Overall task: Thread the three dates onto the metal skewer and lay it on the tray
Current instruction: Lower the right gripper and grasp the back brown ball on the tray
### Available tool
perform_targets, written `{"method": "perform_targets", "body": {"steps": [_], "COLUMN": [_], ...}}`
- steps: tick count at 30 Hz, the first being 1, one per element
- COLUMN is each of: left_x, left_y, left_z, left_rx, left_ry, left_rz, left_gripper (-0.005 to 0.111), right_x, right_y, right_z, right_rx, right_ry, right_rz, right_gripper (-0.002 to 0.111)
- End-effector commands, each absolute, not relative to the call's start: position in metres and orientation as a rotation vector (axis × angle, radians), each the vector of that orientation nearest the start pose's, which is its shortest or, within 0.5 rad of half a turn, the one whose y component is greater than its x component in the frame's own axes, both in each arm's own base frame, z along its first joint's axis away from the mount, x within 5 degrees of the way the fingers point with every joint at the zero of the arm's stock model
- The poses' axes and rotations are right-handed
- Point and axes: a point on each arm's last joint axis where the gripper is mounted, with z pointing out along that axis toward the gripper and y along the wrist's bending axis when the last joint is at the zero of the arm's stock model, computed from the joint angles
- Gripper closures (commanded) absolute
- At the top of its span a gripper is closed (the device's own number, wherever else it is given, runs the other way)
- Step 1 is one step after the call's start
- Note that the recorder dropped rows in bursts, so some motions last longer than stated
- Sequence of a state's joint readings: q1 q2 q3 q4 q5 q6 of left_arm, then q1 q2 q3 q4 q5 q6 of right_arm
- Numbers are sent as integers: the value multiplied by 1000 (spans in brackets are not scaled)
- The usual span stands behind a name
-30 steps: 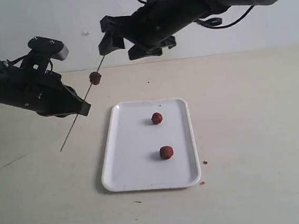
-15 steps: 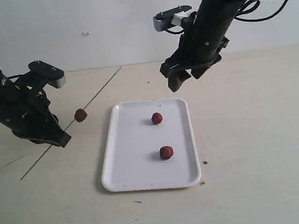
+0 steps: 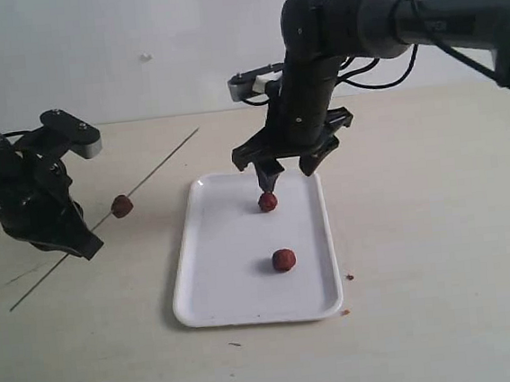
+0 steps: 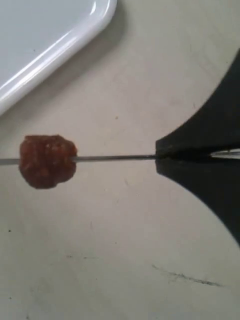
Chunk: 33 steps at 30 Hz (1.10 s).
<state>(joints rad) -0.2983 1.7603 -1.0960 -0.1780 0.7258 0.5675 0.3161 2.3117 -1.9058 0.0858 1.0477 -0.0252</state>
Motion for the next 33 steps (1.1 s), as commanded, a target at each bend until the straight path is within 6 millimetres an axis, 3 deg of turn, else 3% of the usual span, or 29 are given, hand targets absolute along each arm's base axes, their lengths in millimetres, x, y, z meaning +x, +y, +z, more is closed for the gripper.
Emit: {"method": "perform_targets", "body": {"steps": [1,6,21,33], "left_x": [323,323,324,324], "left_y": [-106,-106,-107,-108], "left_z": [191,191,191,192], "left_rx": [1022,1017,997,983], "left_ry": [2653,2652,2645,2641], "left_rz": [-132,-136,-149,-159], "left_gripper": [107,107,107,107], "right_x": [460,463,473,477], "right_y": [159,169,171,172], "right_z": [156,150,123,124], "right_rx": [-374,-304,-215,-143], "right_ry": [2991,2989,2966,2961], "right_rz": [187,333,327,335], "right_gripper": [44,44,45,52]}}
